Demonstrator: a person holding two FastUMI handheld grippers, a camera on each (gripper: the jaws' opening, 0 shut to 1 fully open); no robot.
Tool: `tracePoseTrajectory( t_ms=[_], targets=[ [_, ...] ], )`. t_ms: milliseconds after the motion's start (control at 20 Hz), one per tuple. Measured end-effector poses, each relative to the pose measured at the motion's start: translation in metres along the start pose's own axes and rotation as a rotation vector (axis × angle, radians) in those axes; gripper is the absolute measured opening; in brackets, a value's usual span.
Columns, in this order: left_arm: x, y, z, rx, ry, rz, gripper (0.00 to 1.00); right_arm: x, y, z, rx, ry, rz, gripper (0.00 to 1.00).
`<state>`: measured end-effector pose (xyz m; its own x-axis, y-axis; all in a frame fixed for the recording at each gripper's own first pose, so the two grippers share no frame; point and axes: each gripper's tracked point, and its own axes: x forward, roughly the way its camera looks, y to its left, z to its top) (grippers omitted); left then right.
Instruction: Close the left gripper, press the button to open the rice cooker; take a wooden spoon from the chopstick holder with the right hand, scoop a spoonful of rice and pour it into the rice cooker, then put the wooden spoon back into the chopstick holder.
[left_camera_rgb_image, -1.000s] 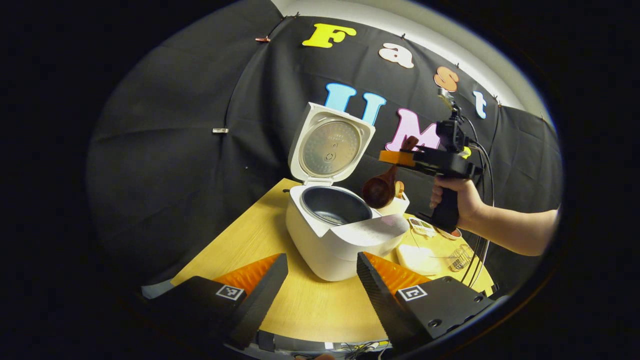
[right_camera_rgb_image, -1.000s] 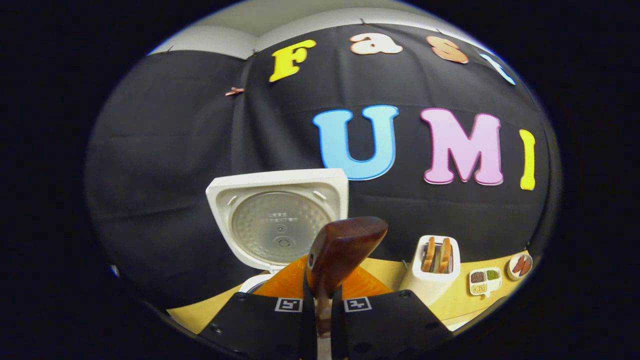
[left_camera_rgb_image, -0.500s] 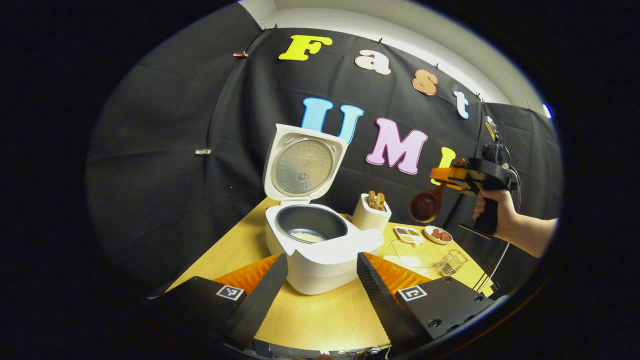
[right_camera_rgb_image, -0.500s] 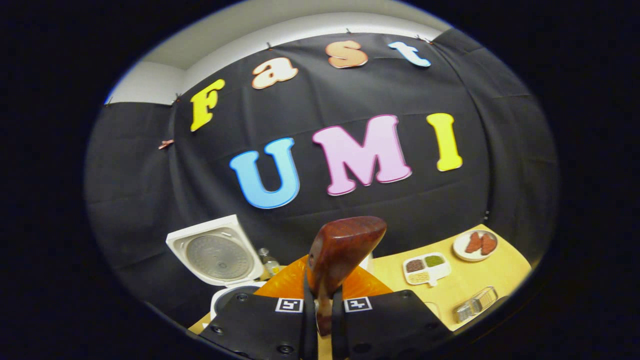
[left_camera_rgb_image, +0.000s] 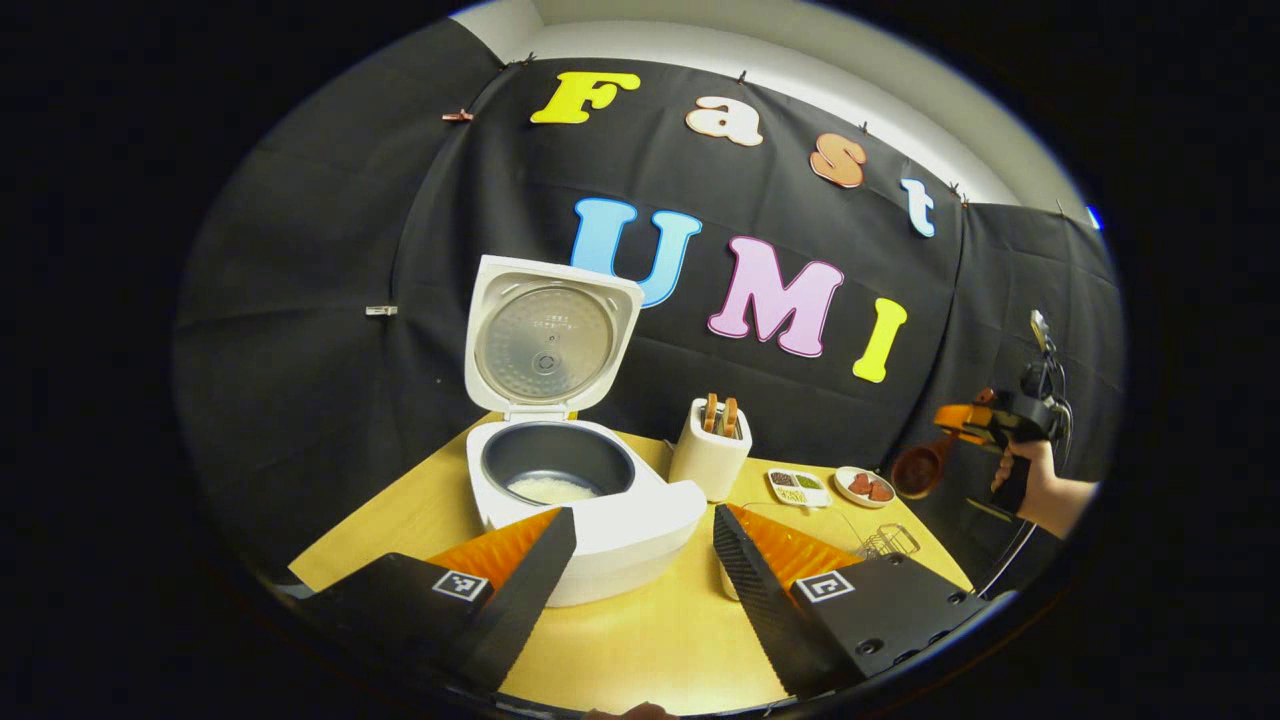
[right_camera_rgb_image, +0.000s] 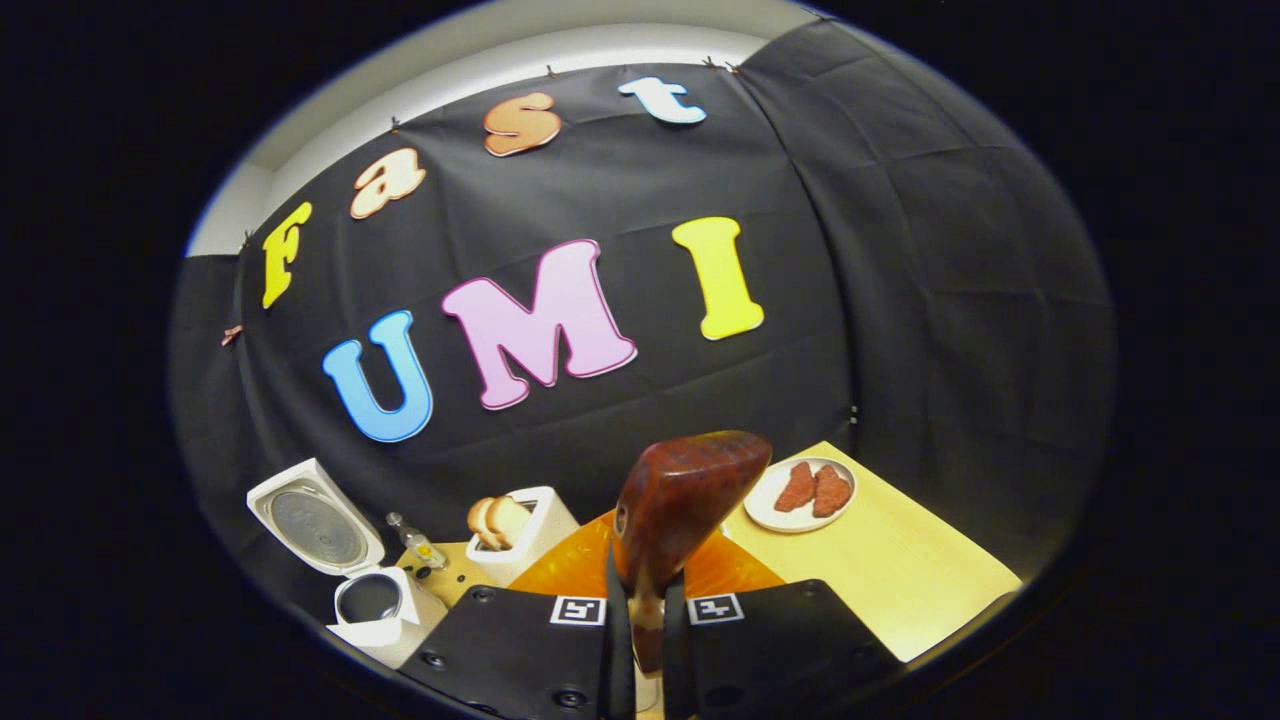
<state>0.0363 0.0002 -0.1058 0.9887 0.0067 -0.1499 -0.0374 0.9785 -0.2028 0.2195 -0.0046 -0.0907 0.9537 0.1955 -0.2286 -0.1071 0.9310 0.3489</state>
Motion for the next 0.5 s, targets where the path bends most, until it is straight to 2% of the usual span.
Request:
tracePoseTrajectory(
  t_ms=[250,500],
  targets=[
    [0.016,-0.036,-0.008,-0.005,0.024,0.064,0.96,0.015,-0.071,-0.036,-0.020,0.091,-0.033,0.15],
    [0.019,-0.057,-0.018,0.044,0.061,0.162,0.96,0.029,-0.102,-0.083,-0.001,0.197,-0.018,0.15]
  ],
)
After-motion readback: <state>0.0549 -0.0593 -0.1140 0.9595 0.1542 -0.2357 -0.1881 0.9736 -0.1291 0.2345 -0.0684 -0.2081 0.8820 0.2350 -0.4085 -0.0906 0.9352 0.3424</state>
